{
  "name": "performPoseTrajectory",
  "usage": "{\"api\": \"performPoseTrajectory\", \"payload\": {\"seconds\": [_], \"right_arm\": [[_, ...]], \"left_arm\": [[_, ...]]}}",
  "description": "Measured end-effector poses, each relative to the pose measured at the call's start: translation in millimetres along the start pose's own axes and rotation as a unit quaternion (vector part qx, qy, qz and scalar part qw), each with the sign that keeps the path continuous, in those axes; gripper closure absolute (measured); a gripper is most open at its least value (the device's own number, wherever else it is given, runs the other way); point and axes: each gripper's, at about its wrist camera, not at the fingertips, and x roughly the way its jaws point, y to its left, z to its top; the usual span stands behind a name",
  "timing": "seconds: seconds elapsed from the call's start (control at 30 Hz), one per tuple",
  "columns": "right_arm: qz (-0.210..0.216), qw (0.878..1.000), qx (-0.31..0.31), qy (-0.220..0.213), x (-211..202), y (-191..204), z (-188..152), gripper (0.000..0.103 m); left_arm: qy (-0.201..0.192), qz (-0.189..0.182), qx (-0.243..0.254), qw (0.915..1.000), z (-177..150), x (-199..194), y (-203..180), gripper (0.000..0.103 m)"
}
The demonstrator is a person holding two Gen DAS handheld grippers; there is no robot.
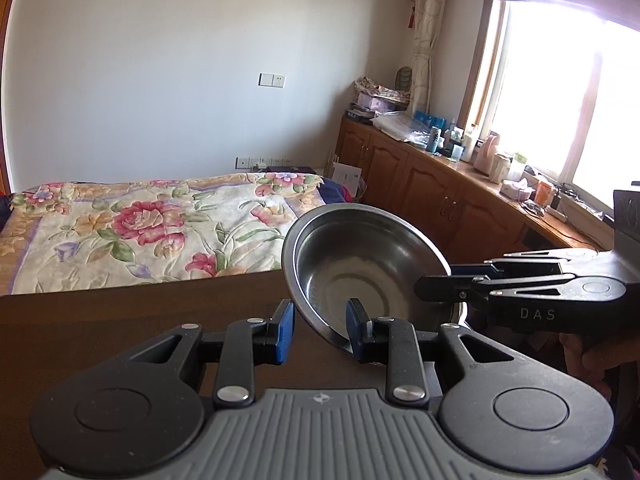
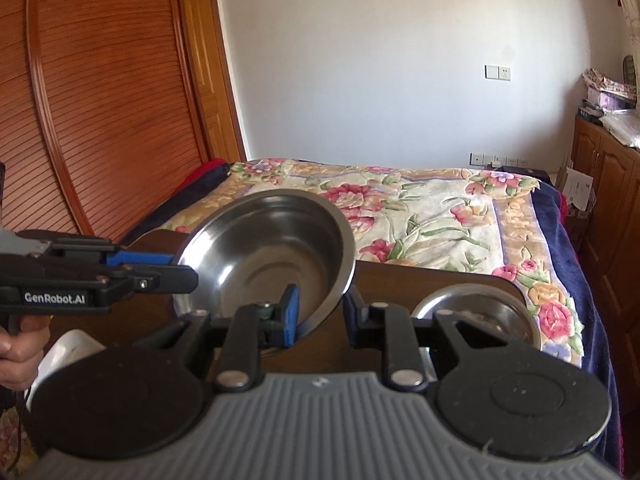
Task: Organize plates and bowls
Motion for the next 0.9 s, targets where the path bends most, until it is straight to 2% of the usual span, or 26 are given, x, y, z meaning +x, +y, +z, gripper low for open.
{"api": "performPoseTrajectory", "payload": {"seconds": [0.57,0.9], "right_arm": [[-0.001,1.0,-0.018,-0.008,-41.9,25.7,-28.7,0.077],[0.006,1.0,-0.015,-0.004,-50.5,32.0,-52.1,0.077]], "left_arm": [[-0.005,-0.018,0.007,0.9998,-36.6,-54.7,-15.3,0.073],[0.0,-0.024,0.007,0.9997,-59.3,-65.6,-19.4,0.073]]}}
